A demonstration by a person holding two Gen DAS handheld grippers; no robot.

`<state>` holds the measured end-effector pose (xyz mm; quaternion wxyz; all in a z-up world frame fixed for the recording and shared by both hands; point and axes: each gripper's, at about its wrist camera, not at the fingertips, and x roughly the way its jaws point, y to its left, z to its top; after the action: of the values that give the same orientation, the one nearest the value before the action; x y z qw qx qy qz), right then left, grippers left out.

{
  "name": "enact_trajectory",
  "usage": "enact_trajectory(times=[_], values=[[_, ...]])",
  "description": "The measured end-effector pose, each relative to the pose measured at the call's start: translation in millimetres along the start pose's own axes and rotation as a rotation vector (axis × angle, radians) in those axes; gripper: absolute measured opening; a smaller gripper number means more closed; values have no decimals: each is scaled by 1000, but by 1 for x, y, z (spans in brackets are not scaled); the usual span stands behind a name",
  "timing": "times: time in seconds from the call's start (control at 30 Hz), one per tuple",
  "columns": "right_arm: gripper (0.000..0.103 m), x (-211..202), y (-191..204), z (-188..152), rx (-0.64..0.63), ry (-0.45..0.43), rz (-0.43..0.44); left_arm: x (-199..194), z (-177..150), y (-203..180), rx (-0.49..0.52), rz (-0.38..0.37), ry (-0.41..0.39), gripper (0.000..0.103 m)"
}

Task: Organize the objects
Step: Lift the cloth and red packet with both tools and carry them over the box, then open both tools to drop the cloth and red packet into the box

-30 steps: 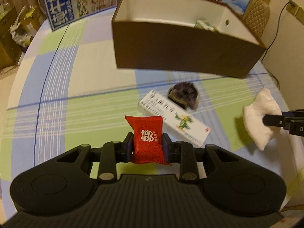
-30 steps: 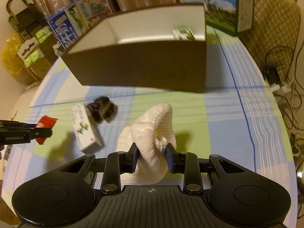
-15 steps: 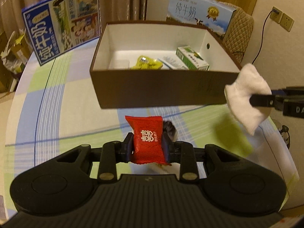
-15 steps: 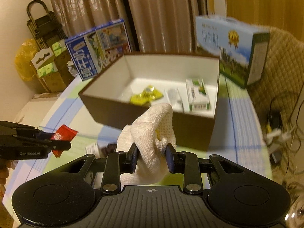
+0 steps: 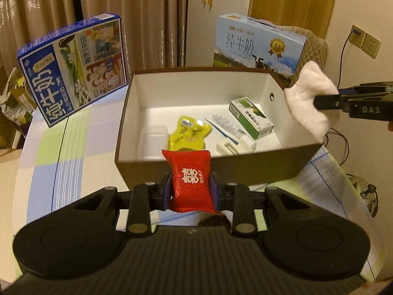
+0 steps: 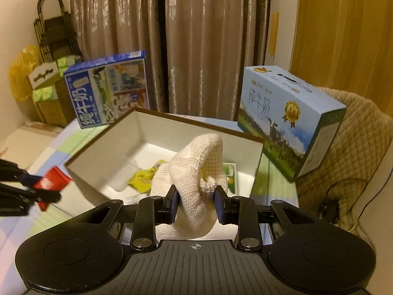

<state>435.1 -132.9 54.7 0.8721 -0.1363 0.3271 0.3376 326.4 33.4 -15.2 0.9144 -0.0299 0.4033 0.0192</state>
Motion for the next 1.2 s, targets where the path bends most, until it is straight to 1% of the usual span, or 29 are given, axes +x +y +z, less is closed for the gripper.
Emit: enact_trajectory(times=[0.13, 0.27, 0.43, 0.5, 0.6, 0.77, 0.83, 1.0, 1.2], values=[[28, 26, -6, 3, -36, 50, -27, 10, 11, -2, 15, 1, -1, 26], [28, 51, -10, 3, -54, 100, -35, 22, 21, -3, 27, -2, 1, 26], [28, 77, -13, 2, -71, 170, -39, 37, 32, -3, 37, -10, 8, 26], [28, 86, -14, 0, -73, 209, -25, 43, 35, -4, 39, -13, 13, 26], [30, 98, -14, -2, -74, 233, -25, 53, 39, -6, 44, -17, 20, 26], [35, 104, -19, 1, -47, 214, -11, 71, 50, -8, 45, -36, 34, 26], [39, 106, -23, 5, -30, 208, -12, 79, 55, -10, 51, -44, 38, 26], [41, 113, -30, 15, -3, 199, 2, 104, 68, -17, 63, -69, 59, 26], [41, 129, -33, 12, -7, 230, -14, 149, 80, -27, 77, -102, 133, 26]])
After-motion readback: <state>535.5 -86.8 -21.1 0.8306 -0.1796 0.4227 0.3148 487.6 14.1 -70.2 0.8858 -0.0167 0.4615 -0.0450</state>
